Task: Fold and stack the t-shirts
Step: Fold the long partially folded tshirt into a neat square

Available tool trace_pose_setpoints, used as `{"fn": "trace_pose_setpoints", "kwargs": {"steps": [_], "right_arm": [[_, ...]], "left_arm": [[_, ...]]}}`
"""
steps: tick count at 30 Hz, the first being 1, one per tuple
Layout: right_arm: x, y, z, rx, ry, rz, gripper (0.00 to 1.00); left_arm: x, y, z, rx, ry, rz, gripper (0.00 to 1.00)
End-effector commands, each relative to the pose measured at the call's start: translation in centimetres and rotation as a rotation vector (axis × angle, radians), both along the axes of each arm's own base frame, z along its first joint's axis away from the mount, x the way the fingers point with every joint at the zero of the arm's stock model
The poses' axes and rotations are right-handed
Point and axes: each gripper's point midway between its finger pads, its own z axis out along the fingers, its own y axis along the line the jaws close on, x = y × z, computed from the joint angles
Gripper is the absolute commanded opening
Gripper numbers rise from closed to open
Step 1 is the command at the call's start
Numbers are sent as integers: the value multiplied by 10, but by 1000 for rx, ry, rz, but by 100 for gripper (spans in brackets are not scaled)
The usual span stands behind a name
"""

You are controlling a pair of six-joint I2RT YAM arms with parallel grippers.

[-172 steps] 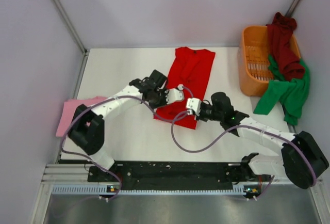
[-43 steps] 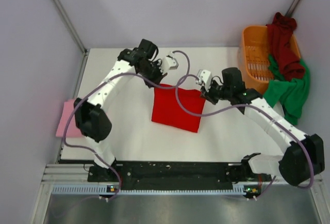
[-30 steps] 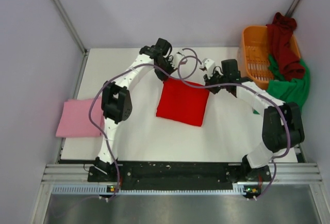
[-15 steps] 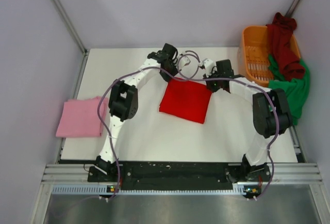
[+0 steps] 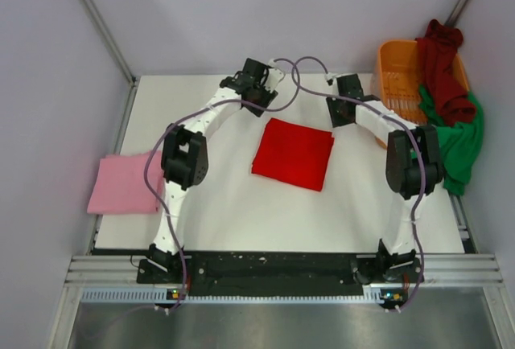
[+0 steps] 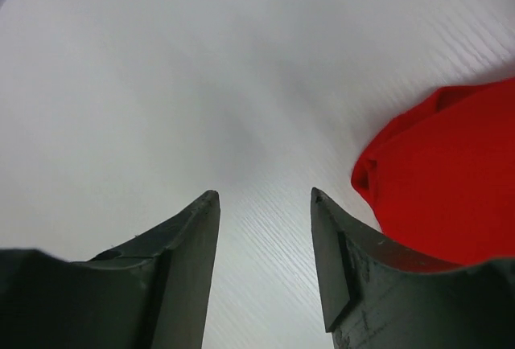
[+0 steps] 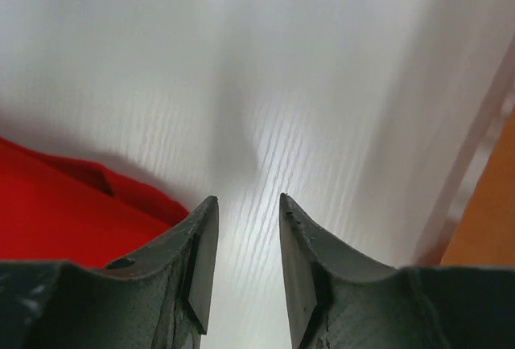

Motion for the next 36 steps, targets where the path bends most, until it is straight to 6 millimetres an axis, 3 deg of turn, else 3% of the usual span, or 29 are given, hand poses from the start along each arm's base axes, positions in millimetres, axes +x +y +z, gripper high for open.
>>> {"fn": "trace_pose_setpoints", "kwargs": {"steps": [1, 4, 7, 9, 11, 13, 20, 24, 31, 33, 36], "right_arm": [[-29, -6, 59, 98, -70, -147, 37], [-57, 11, 68, 188, -84, -116, 37], [-81, 55, 59, 365, -54, 23, 32], [-81, 65, 48, 418, -23, 30, 21], [-71, 62, 31, 391, 13, -14, 8], [-59, 55, 17, 373, 40, -67, 1], [-41, 47, -23, 351, 112, -129, 0], [-29, 37, -28, 351, 107, -185, 0], [-2, 34, -26, 322, 111, -200, 0], [6, 29, -16, 326, 97, -210, 0], [13, 23, 7, 321, 46, -212, 9]], "left_arm": [[-46, -13, 56, -209, 34, -19, 48], [-83, -29, 56, -324, 106, -113, 40], [-103, -48, 42, -390, 188, -183, 32], [-98, -53, 29, -381, 216, -166, 28], [-85, -59, 18, -376, 239, -145, 26], [-72, -62, 10, -362, 241, -125, 26], [-46, -54, -39, -368, 282, 13, 26], [-26, -44, -55, -336, 258, 82, 26], [-5, -25, -45, -359, 230, 186, 29], [-1, -16, -27, -381, 213, 212, 32], [-2, -9, 3, -411, 185, 216, 38]]}}
